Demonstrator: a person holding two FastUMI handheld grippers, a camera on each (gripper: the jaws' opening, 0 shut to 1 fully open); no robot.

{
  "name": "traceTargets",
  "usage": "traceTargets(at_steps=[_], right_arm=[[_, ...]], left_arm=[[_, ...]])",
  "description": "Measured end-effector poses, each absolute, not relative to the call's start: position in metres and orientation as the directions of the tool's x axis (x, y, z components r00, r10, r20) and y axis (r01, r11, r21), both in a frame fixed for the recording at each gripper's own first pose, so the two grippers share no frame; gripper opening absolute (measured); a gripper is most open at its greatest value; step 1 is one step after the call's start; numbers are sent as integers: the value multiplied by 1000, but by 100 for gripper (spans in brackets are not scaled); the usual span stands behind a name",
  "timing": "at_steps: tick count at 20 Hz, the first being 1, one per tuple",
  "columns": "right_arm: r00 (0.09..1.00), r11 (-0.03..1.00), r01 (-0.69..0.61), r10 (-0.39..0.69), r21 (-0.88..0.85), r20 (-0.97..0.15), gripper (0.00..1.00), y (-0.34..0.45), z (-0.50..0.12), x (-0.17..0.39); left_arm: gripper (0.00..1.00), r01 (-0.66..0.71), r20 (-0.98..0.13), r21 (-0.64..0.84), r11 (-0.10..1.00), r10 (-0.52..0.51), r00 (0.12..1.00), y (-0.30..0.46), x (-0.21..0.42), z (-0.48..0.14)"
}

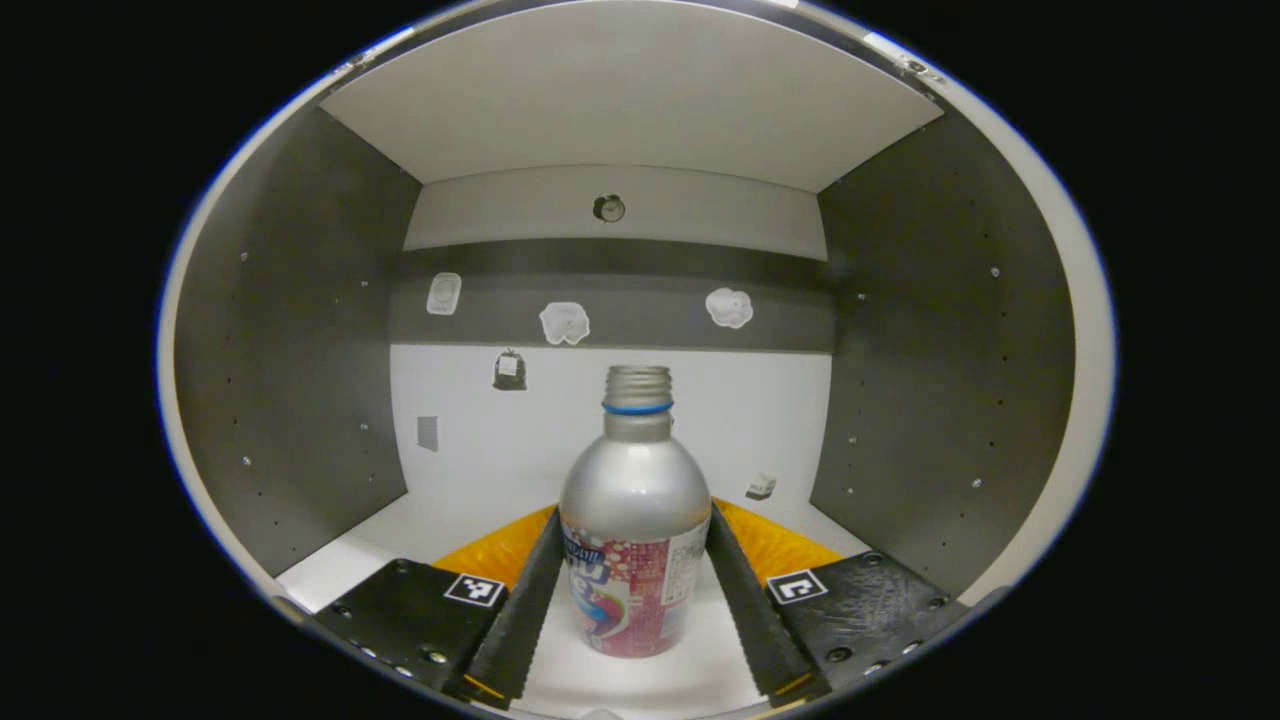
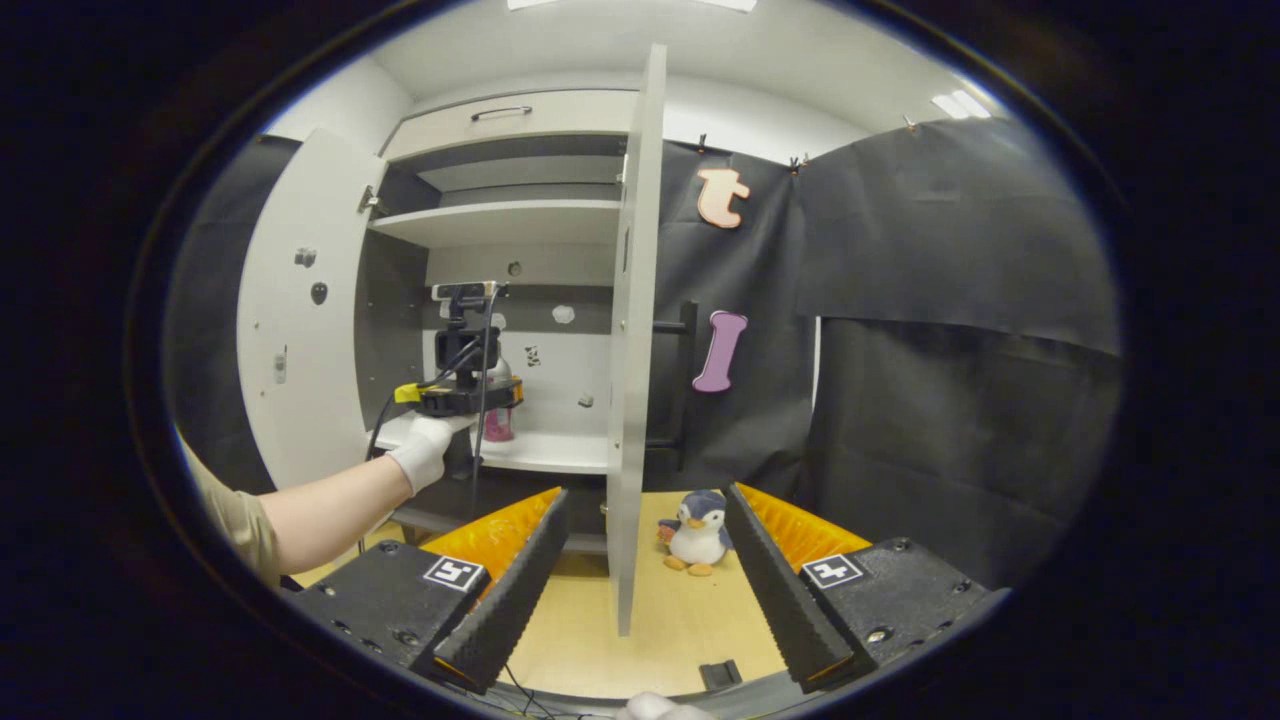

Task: Grasp the bottle in the cabinet with the left hand and place it on the coaster, then close the right door with the right hand and the left door with the left hand.

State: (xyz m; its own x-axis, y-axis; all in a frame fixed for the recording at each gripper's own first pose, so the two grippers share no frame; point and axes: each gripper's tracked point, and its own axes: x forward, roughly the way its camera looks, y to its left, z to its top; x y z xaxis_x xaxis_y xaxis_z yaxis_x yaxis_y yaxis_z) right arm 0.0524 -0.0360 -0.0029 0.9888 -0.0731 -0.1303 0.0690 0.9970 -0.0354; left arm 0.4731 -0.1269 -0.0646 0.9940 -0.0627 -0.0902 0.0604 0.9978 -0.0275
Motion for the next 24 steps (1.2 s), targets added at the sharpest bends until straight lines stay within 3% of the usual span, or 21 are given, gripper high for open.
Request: traceTargets(at_steps=[1,7,10,17,20,24], right_arm=[[989,997,68,-72,-33,-127,99,-36,-2,52],[993,998,62,-63,-16,-100,100,-30,2,48],[993,998,60,-61,-7,-100,100,-25,0,45],[991,997,74,-75,-10,-112,100,-26,-13,29],[988,996,86,-86,-9,-127,100,-30,-20,22],[982,994,109,-111,-20,-154,100,-40,-28,13]], left_arm=[[80,77,-86,-33,996,-80,993,-130,468,-63],[83,149,-16,-13,989,-150,989,-126,394,-34],[80,179,8,-32,983,-179,984,-120,342,-35],[83,246,8,-44,968,-246,969,-110,228,-71],[80,261,2,-54,964,-262,965,-105,194,-95],[83,288,-10,-48,956,-289,957,-103,153,-135]])
